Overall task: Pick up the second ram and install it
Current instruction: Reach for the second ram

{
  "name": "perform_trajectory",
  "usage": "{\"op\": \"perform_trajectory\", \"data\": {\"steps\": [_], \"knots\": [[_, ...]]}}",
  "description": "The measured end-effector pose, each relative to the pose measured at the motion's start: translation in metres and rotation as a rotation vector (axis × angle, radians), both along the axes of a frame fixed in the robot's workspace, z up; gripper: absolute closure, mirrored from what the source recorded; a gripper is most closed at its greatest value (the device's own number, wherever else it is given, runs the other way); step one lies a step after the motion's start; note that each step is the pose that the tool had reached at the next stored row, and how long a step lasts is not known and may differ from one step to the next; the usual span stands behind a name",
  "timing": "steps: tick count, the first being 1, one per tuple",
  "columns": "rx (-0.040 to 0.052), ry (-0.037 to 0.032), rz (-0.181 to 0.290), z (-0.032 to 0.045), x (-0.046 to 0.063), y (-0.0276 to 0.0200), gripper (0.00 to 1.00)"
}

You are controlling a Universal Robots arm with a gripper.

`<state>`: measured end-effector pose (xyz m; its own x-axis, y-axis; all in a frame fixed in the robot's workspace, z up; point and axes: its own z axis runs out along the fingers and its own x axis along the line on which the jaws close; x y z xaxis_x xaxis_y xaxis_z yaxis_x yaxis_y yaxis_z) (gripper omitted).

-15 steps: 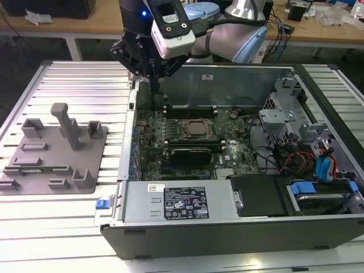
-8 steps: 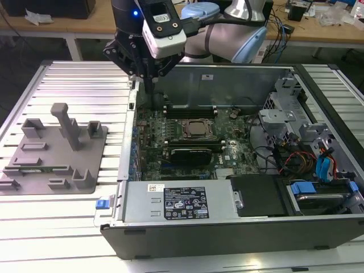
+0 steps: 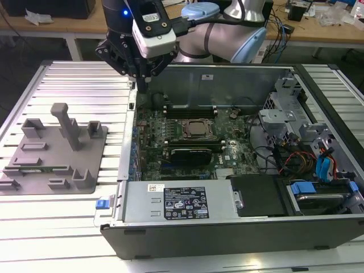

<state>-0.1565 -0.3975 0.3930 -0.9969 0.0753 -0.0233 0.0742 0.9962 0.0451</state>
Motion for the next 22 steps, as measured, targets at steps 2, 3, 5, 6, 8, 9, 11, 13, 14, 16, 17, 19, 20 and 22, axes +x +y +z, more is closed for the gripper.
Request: {"op": "perform_trajectory", "data": {"steps": [2, 3, 5, 6, 8, 9, 11, 13, 14, 16, 17, 19, 20, 22], "knots": [[0.0, -0.0001, 0.0, -0.0001, -0.003, 0.0004, 0.92], [0.0, 0.0001, 0.0, -0.0001, -0.005, 0.0005, 0.92], [0.0, 0.0, 0.0, -0.0002, -0.011, 0.0007, 0.92], [0.0, 0.0, 0.0, -0.0004, -0.013, 0.0007, 0.92], [0.0, 0.0, 0.0, -0.0005, -0.018, 0.0007, 0.92], [0.0, 0.0, 0.0, -0.0005, -0.021, 0.0007, 0.92], [-0.0001, 0.0, 0.0, -0.0007, -0.024, 0.0007, 0.92], [0.0, 0.0, 0.0, -0.0009, -0.029, 0.0007, 0.92], [0.0, 0.0, 0.0, -0.001, -0.031, 0.0007, 0.92], [0.0, -0.0001, 0.0, -0.0012, -0.036, 0.0007, 0.92], [0.0, 0.0, 0.0, -0.0013, -0.038, 0.0007, 0.92], [0.0, 0.0, 0.0, -0.0014, -0.042, 0.0007, 0.92], [0.0, 0.0, 0.0, -0.0015, -0.044, 0.0007, 0.92], [0.0, 0.0, 0.0, -0.0017, -0.052, 0.0007, 0.92]]}}
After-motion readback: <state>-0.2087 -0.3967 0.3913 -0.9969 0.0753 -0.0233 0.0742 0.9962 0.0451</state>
